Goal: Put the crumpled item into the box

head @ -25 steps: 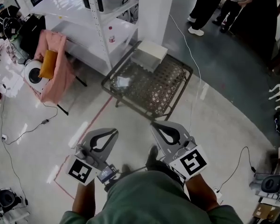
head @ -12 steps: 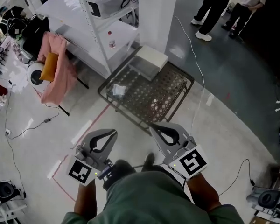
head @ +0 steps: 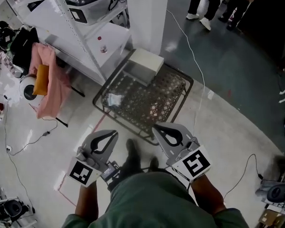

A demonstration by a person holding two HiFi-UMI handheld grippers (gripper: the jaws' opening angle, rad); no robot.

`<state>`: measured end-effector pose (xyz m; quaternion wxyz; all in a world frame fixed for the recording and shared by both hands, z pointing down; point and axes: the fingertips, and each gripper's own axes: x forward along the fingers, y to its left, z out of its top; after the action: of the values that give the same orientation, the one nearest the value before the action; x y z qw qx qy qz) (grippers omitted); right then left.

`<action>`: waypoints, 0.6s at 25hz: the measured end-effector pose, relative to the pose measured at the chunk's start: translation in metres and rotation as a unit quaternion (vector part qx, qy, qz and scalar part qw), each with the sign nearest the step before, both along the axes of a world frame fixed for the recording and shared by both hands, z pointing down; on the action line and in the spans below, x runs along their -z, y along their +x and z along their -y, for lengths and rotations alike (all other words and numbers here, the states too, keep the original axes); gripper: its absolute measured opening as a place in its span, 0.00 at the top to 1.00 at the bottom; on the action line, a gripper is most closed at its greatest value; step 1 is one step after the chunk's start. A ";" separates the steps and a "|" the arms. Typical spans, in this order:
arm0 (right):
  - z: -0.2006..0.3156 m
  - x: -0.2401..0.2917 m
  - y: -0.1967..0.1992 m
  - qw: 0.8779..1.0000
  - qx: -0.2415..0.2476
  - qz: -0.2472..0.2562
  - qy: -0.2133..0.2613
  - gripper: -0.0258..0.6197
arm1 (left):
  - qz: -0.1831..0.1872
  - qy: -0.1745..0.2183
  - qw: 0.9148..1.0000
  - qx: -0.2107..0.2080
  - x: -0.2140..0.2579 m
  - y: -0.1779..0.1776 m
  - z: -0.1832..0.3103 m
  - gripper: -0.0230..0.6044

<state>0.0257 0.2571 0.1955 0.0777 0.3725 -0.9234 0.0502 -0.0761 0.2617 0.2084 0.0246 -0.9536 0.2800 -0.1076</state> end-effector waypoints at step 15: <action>0.118 0.007 -0.036 0.997 -0.076 -0.029 -0.009 0.95 | -0.037 -0.004 0.995 -0.092 0.001 -0.023 0.142 0.94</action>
<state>-0.0107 0.1388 0.1881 0.1040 0.4420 -0.8894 0.0532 -0.0987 0.1196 0.2071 0.0206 -0.9787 0.1916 -0.0706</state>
